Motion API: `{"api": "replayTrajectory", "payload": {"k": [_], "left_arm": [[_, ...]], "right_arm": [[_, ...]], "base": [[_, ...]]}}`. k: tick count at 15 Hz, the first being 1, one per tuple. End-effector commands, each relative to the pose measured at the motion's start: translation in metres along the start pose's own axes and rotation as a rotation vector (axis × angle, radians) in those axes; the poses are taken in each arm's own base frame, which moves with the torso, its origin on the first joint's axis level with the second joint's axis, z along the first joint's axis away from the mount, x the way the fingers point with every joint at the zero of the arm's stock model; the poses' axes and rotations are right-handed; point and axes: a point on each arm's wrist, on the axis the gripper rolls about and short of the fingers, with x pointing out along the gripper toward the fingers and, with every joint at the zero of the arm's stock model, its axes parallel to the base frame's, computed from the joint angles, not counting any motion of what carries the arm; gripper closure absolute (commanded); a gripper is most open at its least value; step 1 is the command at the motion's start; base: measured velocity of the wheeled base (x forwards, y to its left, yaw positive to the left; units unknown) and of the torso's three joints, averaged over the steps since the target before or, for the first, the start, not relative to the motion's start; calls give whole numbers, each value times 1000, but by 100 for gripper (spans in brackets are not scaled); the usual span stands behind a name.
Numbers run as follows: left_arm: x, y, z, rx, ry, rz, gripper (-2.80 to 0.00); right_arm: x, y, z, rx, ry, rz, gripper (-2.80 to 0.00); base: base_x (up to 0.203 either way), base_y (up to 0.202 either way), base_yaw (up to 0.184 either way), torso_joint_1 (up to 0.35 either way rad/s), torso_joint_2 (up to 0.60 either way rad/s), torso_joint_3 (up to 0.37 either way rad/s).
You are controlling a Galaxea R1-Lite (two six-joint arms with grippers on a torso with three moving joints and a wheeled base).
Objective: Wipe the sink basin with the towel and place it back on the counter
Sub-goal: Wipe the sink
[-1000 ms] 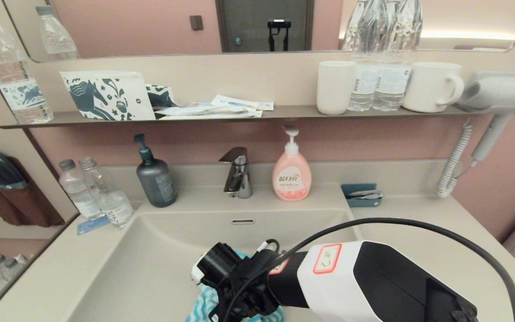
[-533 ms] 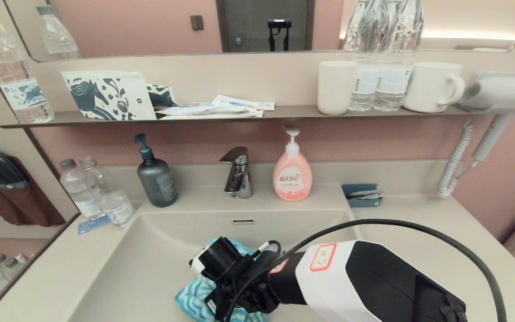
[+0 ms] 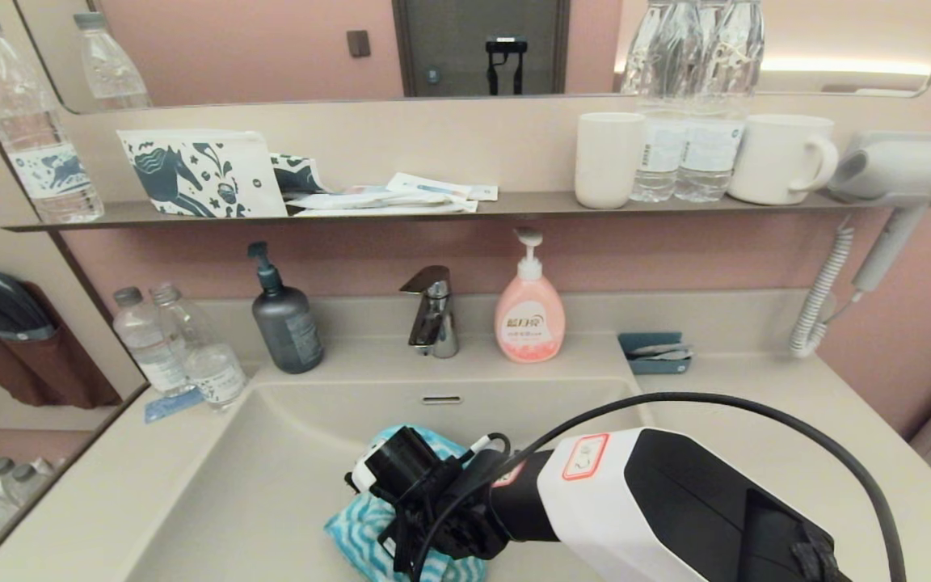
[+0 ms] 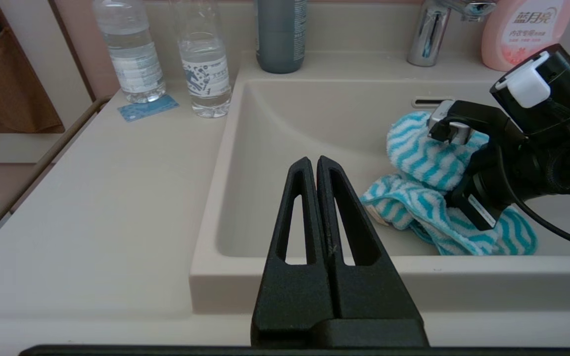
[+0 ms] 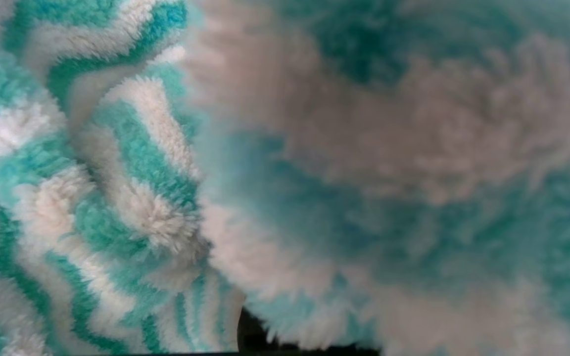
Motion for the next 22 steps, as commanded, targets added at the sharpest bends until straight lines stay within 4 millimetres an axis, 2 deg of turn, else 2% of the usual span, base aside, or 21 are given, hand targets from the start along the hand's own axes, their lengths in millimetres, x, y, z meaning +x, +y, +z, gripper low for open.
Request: {"api": "replayTrajectory", "payload": {"k": [1,4,9,12,15,19,22], "left_arm": [[0,0,0,0,2,1,0],[0,0,0,0,1,1,0],[0,0,0,0,2,1,0],[0,0,0,0,1,1,0],[0,0,0,0,2,0,0],[0,0,0,0,0,1,0],[0,0,0,0,1,1,0]], "right_arm": [[-1,-37,7,63,-19,-51,0],[-9,-30,11,55,-33,-38,0],[-16,9,4,40,-13,10,0],[-16,4,0,24,36,-27,0],[-19,-20,-9,-11,139,-124,0],[-51,-38,-21,-84,338,-121,0],[-73,-30,-20,-97,401,45,0]], "base": [[0,0,0,0,0,0],[0,0,0,0,0,0],[0,0,0,0,0,0],[0,0,0,0,0,0],[0,0,0,0,0,0],[0,0,0,0,0,0],[0,0,0,0,0,0]]}}
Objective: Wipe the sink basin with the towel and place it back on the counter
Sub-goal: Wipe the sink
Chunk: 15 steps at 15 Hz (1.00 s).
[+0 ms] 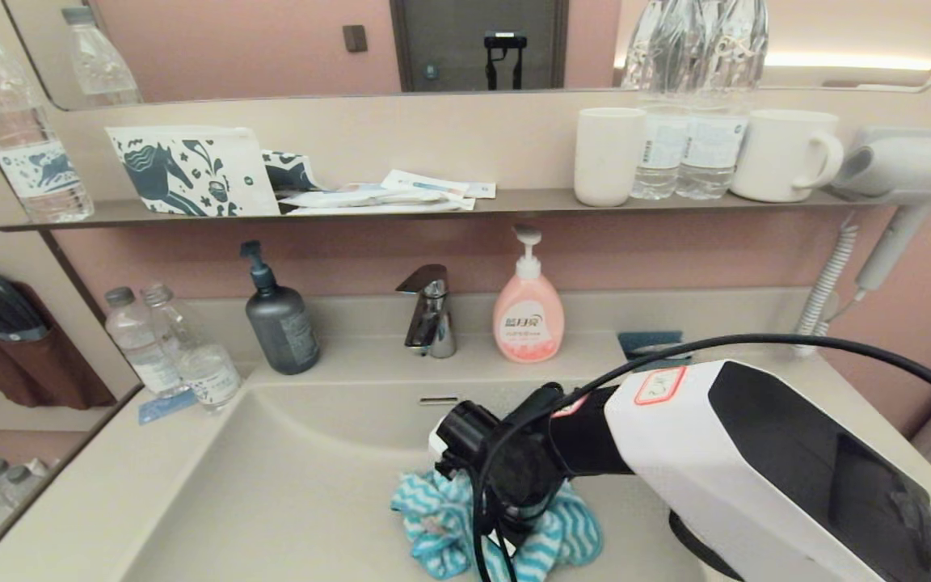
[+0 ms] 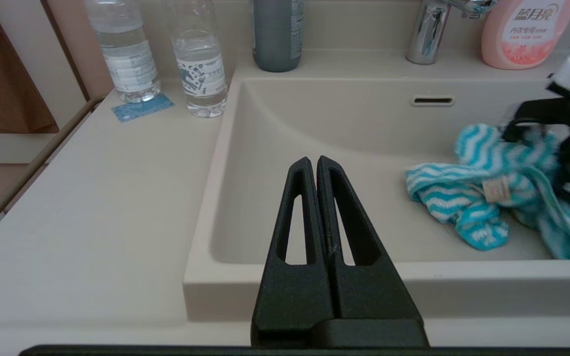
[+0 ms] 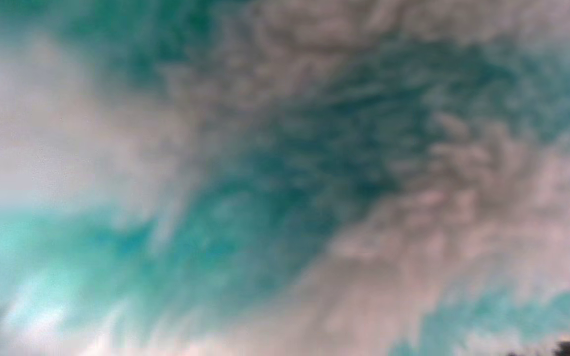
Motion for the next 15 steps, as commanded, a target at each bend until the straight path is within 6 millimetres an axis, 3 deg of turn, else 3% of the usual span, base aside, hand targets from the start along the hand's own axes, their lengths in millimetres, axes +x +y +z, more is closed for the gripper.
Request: {"api": "replayTrajectory", "payload": {"k": [1,4,9,13,15], "left_arm": [[0,0,0,0,2,2,0],[0,0,0,0,2,1,0],[0,0,0,0,1,0,0],[0,0,0,0,1,1,0],[0,0,0,0,1,1,0]], "right_arm": [[-24,11,1,-27,-27,129,0],[-18,40,4,-63,-41,209,0],[17,93,27,-2,-265,293,0],[34,117,43,-19,-437,310,0],[35,116,49,-35,-498,270,0]], "base": [[0,0,0,0,0,0],[0,0,0,0,0,0],[0,0,0,0,0,0],[0,0,0,0,0,0],[0,0,0,0,0,0]]}}
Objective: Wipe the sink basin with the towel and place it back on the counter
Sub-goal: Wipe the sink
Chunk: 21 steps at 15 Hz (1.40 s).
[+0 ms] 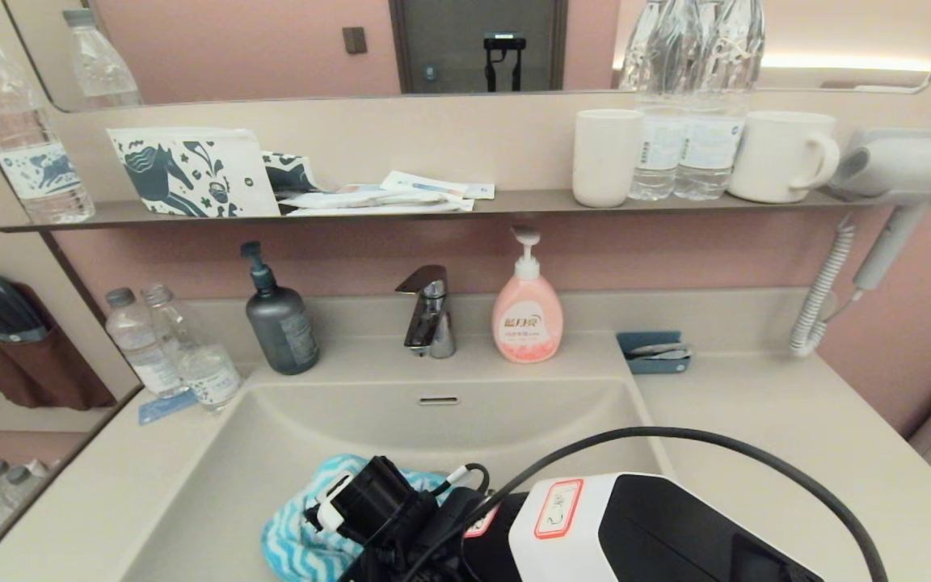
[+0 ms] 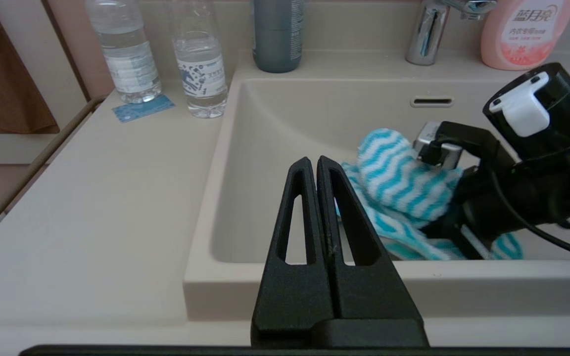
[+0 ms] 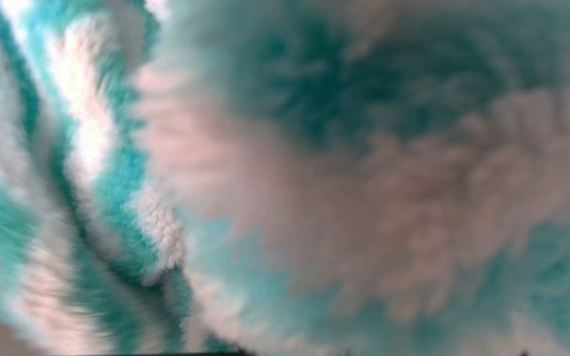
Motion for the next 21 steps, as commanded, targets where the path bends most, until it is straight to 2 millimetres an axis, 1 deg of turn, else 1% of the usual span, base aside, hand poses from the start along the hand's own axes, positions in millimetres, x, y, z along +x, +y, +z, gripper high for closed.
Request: {"api": "replayTrajectory", "payload": {"k": [1,2,3,5,8,12,15,17,21], "left_arm": [[0,0,0,0,2,1,0],[0,0,0,0,1,1,0],[0,0,0,0,1,0,0],[0,0,0,0,1,1,0],[0,0,0,1,1,1,0],[0,0,0,0,1,1,0],[0,0,0,0,2,0,0],[0,0,0,0,1,0,0],[0,0,0,0,1,1,0]], "right_arm": [[12,-6,-4,-16,-31,-60,0],[12,-11,-1,-19,-63,-87,0],[13,-21,2,-28,-85,-125,0],[14,-34,2,-53,-81,-173,0],[13,-55,2,-46,-81,-216,0],[1,-87,13,-11,-126,-274,0],[-5,-107,13,-24,-109,-339,0],[-13,-120,14,-34,-82,-368,0],[-48,-139,20,-31,17,-387,0]], "base": [[0,0,0,0,0,0],[0,0,0,0,0,0],[0,0,0,0,0,0],[0,0,0,0,0,0],[0,0,0,0,0,0],[0,0,0,0,0,0],[0,0,0,0,0,0],[0,0,0,0,0,0],[0,0,0,0,0,0]]}}
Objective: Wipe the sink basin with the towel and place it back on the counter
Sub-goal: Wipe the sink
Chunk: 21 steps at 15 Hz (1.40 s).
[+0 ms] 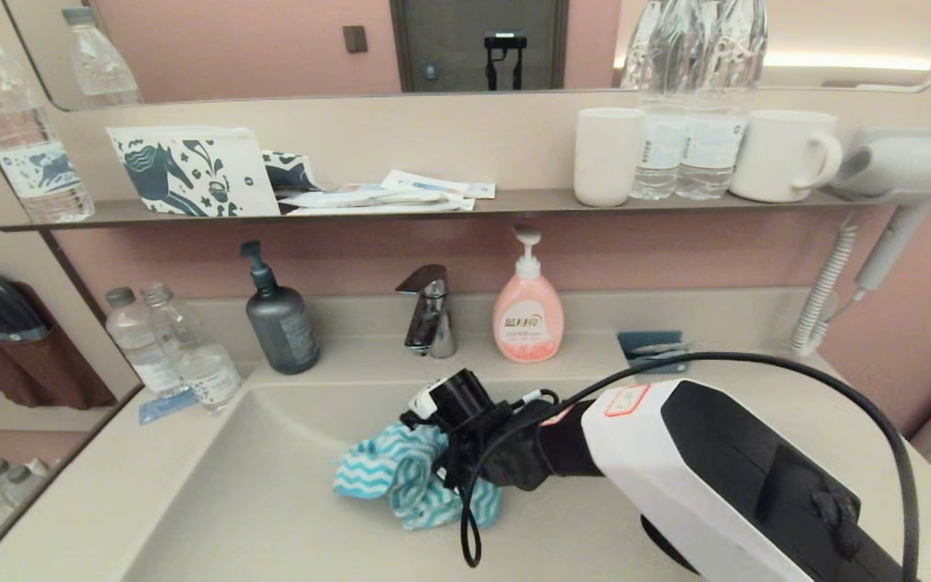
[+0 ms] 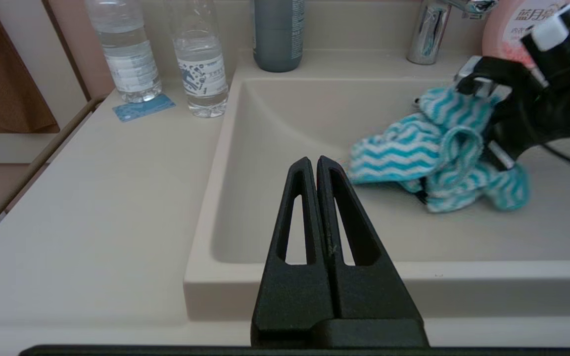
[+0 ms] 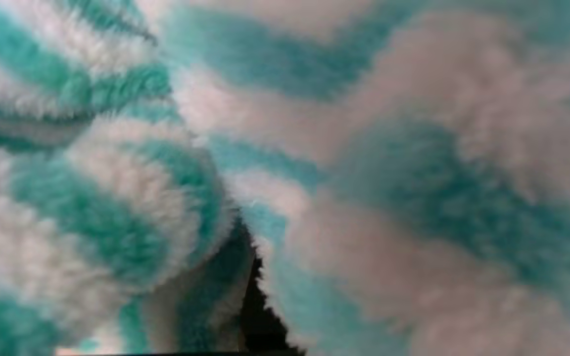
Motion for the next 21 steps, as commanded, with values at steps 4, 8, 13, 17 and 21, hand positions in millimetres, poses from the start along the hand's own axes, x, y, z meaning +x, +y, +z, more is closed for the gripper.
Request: {"api": "replayTrajectory", "payload": {"k": [4,8,13,17,21], "left_arm": [[0,0,0,0,-1,-1,0],[0,0,0,0,1,0,0],[0,0,0,0,0,-1,0],[0,0,0,0,0,0,0],[0,0,0,0,1,0,0]], "right_arm": [[-47,-41,6,-75,153,-58,0],[-84,-65,7,-115,255,-91,0],[-128,-95,-6,-134,428,-92,0],[-148,-57,-17,-190,497,66,0],[-145,-15,-28,-216,589,184,0]], "base": [[0,0,0,0,0,0],[0,0,0,0,0,0],[0,0,0,0,0,0],[0,0,0,0,0,0],[0,0,0,0,0,0]]}}
